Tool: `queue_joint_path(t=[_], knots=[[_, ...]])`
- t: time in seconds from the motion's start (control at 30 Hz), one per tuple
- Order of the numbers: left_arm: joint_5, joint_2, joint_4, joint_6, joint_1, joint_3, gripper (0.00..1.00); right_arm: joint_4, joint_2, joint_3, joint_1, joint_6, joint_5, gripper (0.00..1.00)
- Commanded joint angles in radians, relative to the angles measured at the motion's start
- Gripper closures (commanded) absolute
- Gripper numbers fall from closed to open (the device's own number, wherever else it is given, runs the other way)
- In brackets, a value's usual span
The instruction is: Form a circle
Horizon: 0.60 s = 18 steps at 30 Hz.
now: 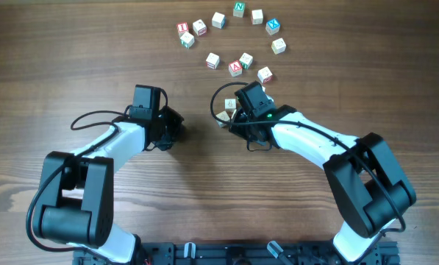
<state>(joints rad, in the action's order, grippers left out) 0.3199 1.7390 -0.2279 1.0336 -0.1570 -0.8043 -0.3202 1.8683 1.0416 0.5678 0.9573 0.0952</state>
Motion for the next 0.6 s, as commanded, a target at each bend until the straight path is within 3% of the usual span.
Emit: queue_joint_path(t=[0.0,0.57], knots=[[-0.132,0.047,-0.035,-0.013,0.003,0.047,0.96,0.003,0.024,-0.003,0.002,-0.015,-0.026,0.95],[-0.132,0.047,-0.035,-0.013,0.003,0.047,0.96,-0.024,0.024,-0.003,0.010,-0.016,0.004,0.95]])
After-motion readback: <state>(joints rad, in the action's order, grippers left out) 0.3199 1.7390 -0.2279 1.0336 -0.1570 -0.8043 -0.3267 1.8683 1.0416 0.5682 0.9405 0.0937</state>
